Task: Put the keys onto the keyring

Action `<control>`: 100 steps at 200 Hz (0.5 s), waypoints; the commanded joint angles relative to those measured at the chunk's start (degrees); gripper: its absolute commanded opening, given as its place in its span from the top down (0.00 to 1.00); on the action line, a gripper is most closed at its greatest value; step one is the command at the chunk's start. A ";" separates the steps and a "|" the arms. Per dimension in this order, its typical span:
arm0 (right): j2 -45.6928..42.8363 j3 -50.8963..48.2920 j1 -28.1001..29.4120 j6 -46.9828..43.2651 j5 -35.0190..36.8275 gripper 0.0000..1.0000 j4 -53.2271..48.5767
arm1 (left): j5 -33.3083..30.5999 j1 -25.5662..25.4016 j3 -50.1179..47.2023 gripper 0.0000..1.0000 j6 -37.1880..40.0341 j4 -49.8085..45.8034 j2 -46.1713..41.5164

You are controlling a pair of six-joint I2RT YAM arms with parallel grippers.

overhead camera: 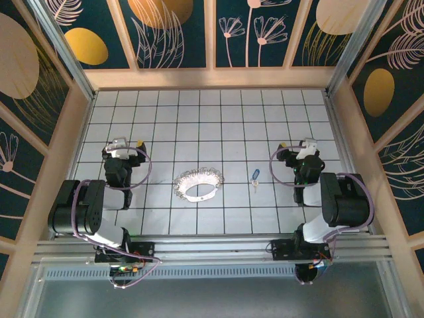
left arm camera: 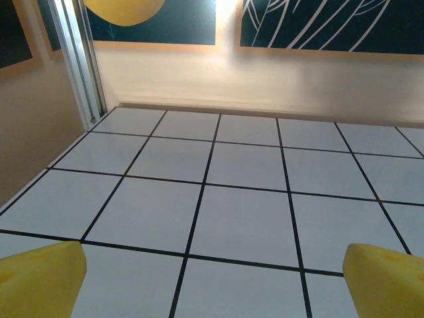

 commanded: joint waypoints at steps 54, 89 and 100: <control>-0.27 1.08 -0.53 -0.77 -1.03 0.01 1.34 | 0.12 0.40 0.35 0.01 -0.73 0.92 0.00; -0.30 1.08 -0.52 -0.79 -1.03 0.01 1.34 | -0.07 0.40 0.49 0.01 -0.75 0.83 -0.01; -0.30 1.04 -0.48 -0.79 -1.03 0.01 1.34 | -0.06 0.38 0.48 0.01 -0.75 0.79 0.04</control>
